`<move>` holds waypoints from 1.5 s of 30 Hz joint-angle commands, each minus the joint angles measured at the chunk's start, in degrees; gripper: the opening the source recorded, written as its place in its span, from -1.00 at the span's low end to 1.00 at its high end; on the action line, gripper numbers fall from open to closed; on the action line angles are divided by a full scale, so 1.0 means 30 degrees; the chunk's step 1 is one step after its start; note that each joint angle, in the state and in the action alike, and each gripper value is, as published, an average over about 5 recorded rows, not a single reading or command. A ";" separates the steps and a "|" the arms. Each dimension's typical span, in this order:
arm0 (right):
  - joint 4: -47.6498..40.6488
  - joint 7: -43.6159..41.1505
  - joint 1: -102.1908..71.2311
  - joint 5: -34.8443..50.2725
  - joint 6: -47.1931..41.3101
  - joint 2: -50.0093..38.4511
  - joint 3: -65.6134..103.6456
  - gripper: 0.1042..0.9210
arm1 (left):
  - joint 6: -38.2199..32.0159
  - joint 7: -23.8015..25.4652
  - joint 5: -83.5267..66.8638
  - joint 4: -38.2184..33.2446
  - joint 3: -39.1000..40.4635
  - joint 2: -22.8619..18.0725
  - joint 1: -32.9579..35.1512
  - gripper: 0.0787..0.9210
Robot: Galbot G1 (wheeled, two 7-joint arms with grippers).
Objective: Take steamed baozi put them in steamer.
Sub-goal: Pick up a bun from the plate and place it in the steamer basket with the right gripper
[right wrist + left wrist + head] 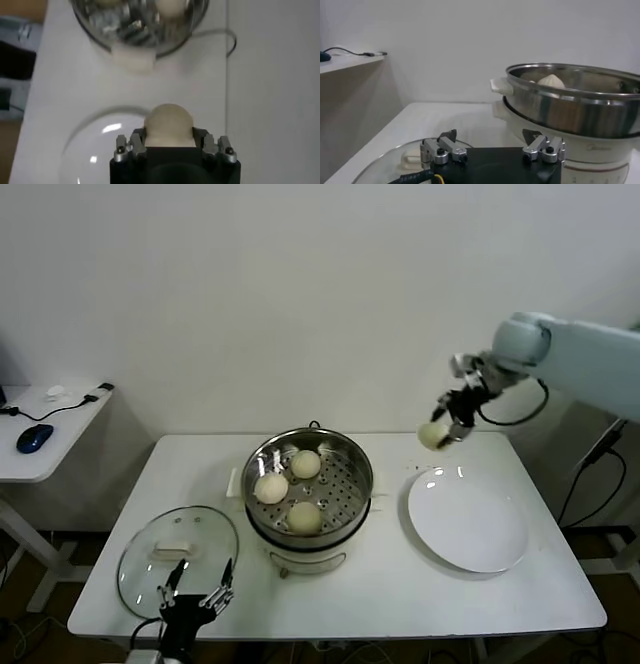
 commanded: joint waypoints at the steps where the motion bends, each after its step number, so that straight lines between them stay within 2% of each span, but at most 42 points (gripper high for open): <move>1: 0.5174 0.2962 0.3838 0.6577 -0.3155 0.4806 -0.1528 0.28 | 0.0004 0.0000 0.0073 -0.0052 0.0173 0.0013 -0.0006 0.77; 6: 0.4220 0.4547 0.0392 0.4897 -0.3907 0.5929 -0.1564 0.28 | -0.0043 -0.0007 0.0095 -0.0049 0.0336 -0.0055 -0.0091 0.77; 15: 0.1736 0.5769 -0.4190 0.2506 -0.4594 0.6137 -0.0511 0.28 | -0.0094 -0.0002 0.0056 0.0131 0.0379 -0.0154 -0.0070 0.77; 23: 0.0397 0.5942 -0.5509 0.1522 -0.4595 0.6398 0.0335 0.28 | -0.0065 0.0001 0.0015 0.0263 0.0340 -0.0175 -0.0151 0.77; 31: 0.0238 0.5392 -0.5259 0.1239 -0.4236 0.6556 0.0279 0.28 | 0.0091 0.0024 -0.0040 0.0290 0.0381 -0.0151 -0.0235 0.77; 34: 0.0247 0.4883 -0.4975 0.1395 -0.3607 0.6452 0.0536 0.34 | 0.0091 0.0024 -0.0045 0.0276 0.0368 -0.0155 -0.0231 0.77; 41: 0.0357 0.2878 -0.3073 0.2398 -0.1639 0.4582 0.1728 0.72 | 0.0133 0.0041 -0.0051 0.0133 0.0347 -0.0131 -0.0172 0.77; 43: 0.0483 0.3395 -0.2848 0.2833 -0.1515 0.3265 0.2774 0.75 | 0.0124 0.0057 -0.0083 0.0044 0.0330 -0.0107 -0.0116 0.77; 45: 0.0602 0.5294 -0.3264 0.3054 -0.1588 0.1758 0.4473 0.76 | 0.0126 0.0058 -0.0215 -0.0068 0.0307 -0.0076 -0.0055 0.77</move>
